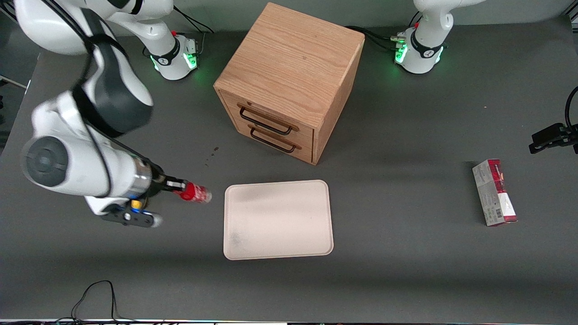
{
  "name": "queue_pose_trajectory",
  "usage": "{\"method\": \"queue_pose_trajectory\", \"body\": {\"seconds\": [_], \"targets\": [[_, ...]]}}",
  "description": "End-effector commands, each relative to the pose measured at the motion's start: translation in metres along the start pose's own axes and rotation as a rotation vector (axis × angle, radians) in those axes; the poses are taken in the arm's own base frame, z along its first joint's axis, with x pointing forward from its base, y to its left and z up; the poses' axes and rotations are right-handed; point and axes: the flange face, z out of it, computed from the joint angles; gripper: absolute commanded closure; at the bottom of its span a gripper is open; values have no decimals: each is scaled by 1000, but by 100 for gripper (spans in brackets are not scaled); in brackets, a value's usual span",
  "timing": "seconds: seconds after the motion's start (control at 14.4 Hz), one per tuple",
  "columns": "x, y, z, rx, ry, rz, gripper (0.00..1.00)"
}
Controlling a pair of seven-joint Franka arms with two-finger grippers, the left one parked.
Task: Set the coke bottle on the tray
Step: 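Lift the bottle and carry it onto the cream tray's corner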
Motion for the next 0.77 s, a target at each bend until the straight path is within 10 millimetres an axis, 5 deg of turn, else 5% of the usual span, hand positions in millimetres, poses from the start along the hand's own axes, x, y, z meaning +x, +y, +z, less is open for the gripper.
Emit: {"method": "queue_pose_trajectory", "body": {"seconds": [0.0, 0.7], "targets": [[14, -30, 21, 32, 68, 92, 100], [37, -67, 115, -27, 174, 105, 100]]}}
